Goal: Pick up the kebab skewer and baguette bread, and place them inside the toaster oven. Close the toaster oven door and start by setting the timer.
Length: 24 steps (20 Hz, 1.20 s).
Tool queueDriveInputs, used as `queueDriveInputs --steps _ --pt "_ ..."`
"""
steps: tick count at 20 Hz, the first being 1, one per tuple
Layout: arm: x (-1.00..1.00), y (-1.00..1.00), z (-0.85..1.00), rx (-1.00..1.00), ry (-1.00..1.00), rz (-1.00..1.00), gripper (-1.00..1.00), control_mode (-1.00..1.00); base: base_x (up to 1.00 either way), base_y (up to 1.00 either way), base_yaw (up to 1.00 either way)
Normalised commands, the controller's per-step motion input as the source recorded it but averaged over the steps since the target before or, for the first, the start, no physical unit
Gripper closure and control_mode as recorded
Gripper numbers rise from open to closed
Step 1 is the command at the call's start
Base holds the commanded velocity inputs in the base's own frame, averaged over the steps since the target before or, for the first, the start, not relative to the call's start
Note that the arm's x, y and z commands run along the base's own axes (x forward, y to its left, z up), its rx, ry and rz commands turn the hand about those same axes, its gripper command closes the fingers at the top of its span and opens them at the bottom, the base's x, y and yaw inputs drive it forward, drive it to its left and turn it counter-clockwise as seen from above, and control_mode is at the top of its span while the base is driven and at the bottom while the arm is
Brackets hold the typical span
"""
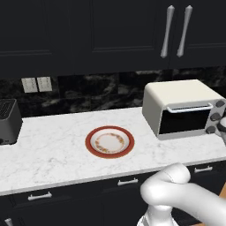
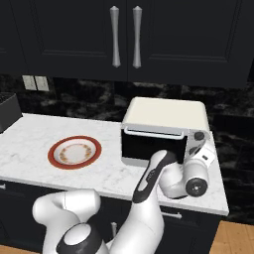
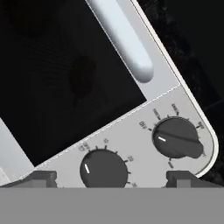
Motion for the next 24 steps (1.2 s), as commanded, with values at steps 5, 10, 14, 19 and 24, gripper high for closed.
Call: queueDriveInputs --steps 5,10,14,19,24 --pt "0.24 0.00 -0.28 0.00 0.00 0.01 -1.00 -1.00 0.00 0.00 0.00" --pt "0.34 0.00 -0.22 -0.01 0.00 0.00 -1.00 -1.00 0.00 0.00 0.00" --pt "0.33 -0.06 -0.04 -0.04 0.00 0.00 -1.00 -1.00 0.00 0.00 0.00" --pt "0.10 -0.12 -0.08 -0.05 0.00 0.01 -1.00 -1.00 0.00 0.00 0.00" --pt "0.00 -0.04 -0.10 -0.05 0.00 0.00 -1.00 -1.00 0.00 0.00 0.00"
